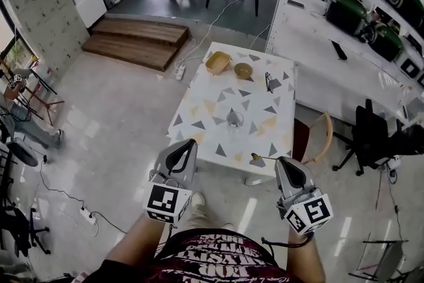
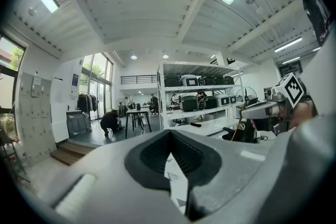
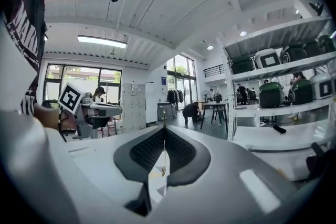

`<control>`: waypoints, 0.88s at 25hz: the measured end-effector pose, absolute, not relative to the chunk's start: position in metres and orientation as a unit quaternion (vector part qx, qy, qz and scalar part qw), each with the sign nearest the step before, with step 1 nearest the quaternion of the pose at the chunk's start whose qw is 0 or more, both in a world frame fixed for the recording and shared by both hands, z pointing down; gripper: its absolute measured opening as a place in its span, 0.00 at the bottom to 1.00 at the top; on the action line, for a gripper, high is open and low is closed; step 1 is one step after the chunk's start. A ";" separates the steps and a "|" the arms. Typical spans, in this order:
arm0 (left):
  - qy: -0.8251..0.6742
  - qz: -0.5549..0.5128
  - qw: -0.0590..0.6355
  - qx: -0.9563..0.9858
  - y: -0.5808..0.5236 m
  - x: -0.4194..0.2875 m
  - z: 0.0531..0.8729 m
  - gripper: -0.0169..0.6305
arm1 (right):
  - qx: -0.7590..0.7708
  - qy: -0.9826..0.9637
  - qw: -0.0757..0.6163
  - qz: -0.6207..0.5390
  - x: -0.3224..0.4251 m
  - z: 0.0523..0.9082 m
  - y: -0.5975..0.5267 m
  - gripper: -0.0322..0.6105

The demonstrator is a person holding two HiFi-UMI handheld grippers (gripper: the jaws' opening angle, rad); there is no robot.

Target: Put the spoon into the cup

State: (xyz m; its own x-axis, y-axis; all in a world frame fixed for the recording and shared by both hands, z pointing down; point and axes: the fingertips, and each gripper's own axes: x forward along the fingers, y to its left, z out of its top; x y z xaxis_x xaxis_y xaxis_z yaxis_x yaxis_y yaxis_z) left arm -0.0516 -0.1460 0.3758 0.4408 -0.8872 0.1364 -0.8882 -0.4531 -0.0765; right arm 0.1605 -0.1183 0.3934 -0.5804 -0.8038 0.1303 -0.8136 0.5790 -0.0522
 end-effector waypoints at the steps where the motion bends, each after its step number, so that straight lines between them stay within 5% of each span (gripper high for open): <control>1: -0.521 0.078 0.005 0.850 -0.153 -0.053 0.377 0.03 | 0.458 -0.886 0.047 0.053 0.159 0.393 -0.125 0.10; 22: -0.479 0.063 -0.003 0.876 -0.272 -0.126 0.373 0.03 | 0.500 -0.864 0.058 0.035 0.086 0.381 -0.236 0.10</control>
